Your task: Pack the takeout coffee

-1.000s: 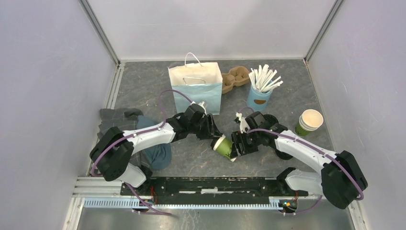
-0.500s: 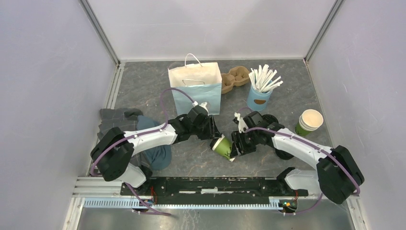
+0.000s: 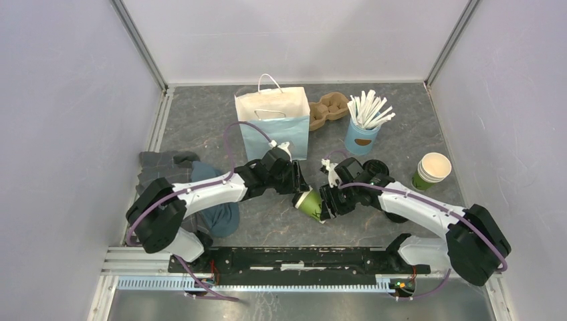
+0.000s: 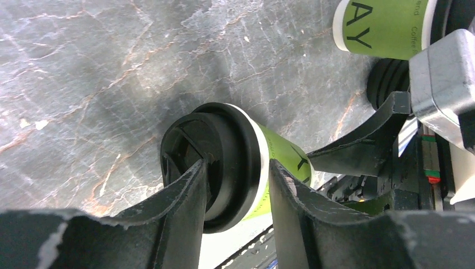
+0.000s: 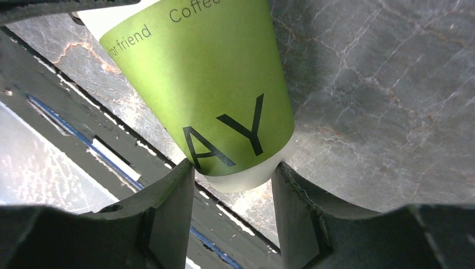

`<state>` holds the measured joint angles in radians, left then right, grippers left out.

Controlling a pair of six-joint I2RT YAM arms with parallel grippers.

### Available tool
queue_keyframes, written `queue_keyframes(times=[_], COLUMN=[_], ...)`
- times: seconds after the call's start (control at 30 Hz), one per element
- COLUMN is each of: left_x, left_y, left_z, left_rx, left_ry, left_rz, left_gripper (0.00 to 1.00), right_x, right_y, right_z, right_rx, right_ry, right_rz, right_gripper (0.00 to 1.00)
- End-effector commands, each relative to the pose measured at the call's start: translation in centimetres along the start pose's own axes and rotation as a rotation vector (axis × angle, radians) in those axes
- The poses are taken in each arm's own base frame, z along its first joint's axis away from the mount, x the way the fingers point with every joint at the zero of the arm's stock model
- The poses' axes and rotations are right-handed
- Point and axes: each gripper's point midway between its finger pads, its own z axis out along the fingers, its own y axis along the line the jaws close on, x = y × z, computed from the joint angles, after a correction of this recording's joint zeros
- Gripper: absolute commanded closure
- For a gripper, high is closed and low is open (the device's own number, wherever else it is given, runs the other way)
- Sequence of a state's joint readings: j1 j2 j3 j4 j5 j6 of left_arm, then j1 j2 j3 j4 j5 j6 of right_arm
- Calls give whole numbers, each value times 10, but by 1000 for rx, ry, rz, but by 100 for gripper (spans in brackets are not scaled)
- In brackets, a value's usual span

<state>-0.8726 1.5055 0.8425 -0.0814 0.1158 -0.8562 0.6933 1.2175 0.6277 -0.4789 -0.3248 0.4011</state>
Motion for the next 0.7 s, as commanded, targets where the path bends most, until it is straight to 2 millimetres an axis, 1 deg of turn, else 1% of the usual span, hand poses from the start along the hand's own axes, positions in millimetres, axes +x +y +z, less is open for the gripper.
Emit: queue_keyframes(times=[0.0, 0.03, 0.1, 0.17, 0.27, 0.37, 0.5, 0.67], left_x=[39, 40, 39, 39, 32, 23, 19, 24], left_y=[-5, 3, 11, 16, 15, 15, 12, 13], left_z=[-14, -16, -23, -28, -36, -42, -44, -36], left_rx=[21, 0, -2, 5, 19, 14, 23, 20], left_ry=[126, 116, 91, 85, 58, 43, 41, 80], left_rz=[-22, -32, -57, -86, -114, -156, -194, -226], left_gripper=[47, 46, 40, 36, 29, 24, 20, 22], right_x=[-94, -94, -88, -80, -69, -62, -54, -53], right_y=[19, 15, 9, 9, 10, 12, 12, 11], right_z=[-4, -6, -7, -6, -4, -8, -12, -8], right_rx=[18, 40, 63, 54, 41, 28, 31, -23], right_ry=[-325, -323, -310, -293, -272, -252, -210, -211], right_rz=[-225, -236, -257, -271, -280, -277, -229, -149], right_gripper=[45, 45, 44, 44, 43, 37, 26, 23])
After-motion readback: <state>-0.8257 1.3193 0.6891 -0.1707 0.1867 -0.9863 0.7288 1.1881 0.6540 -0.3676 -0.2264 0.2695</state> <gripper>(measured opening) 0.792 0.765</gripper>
